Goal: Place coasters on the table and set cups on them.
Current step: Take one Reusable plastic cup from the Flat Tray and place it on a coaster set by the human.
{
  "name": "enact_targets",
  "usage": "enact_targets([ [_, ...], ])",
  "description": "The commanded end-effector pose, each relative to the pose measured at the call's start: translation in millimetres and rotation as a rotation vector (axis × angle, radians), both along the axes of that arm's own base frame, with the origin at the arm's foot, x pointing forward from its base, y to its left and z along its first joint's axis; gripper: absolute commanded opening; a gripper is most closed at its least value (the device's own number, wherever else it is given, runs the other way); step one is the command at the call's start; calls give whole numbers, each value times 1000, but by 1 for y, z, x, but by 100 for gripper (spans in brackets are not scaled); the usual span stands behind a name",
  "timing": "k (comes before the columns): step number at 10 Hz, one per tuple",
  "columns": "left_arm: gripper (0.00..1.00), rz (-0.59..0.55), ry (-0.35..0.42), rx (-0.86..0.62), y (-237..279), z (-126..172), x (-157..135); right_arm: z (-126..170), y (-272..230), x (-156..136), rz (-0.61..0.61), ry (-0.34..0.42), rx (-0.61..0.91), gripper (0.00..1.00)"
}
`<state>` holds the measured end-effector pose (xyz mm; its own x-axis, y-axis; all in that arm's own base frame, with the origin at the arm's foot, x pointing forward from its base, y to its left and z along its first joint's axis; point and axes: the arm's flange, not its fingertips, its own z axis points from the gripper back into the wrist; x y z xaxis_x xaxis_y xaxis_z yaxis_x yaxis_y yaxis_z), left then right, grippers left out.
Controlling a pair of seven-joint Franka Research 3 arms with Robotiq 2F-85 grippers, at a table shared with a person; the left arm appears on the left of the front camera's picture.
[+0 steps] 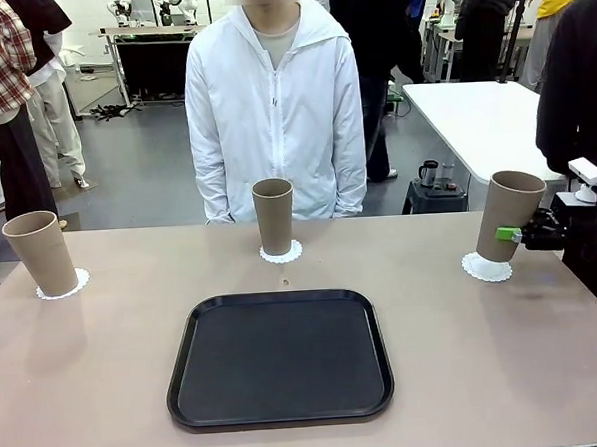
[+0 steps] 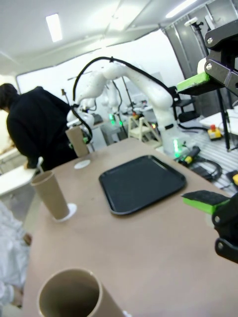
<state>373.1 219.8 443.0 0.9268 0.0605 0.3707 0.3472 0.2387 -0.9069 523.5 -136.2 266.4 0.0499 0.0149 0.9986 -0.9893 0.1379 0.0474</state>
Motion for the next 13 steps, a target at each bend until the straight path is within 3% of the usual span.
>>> enact_targets([
  [1,100,7,5,-1,0,1,-1,1,-2,1,5,-12,1,82],
  [6,100,7,5,-1,0,1,-1,-1,0,0,0,2,-1,82],
  [13,100,7,5,-1,0,1,-1,-30,-8,24,14,28,18,82],
])
